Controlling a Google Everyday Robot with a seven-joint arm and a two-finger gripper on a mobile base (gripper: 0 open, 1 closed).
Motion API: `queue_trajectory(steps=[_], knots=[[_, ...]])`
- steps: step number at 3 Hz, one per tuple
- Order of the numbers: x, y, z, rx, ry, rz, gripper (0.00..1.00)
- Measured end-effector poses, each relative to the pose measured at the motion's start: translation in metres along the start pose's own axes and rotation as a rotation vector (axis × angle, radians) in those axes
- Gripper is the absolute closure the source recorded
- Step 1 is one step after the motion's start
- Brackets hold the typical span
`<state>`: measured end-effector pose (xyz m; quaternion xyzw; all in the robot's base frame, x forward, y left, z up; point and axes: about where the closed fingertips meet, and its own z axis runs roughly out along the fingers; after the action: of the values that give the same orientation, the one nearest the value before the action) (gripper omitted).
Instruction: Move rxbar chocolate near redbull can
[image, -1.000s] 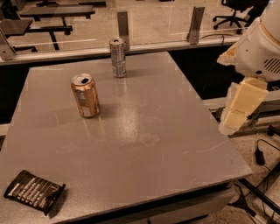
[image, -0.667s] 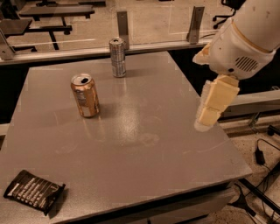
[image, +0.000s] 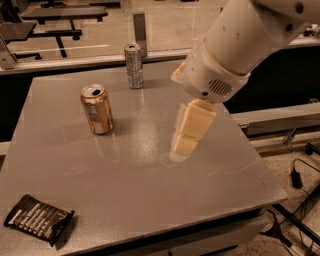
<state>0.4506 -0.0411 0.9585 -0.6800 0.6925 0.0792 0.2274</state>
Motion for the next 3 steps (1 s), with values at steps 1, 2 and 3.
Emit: queue_trajectory(steps=[1,2,3], knots=[[-0.036,0.015,0.030,-0.020,-0.015,-0.037,0.00],[-0.065,0.027,0.059,-0.044,-0.033,-0.058,0.00],[-0.091,0.039,0.095,-0.068,-0.082,-0.049,0.00]])
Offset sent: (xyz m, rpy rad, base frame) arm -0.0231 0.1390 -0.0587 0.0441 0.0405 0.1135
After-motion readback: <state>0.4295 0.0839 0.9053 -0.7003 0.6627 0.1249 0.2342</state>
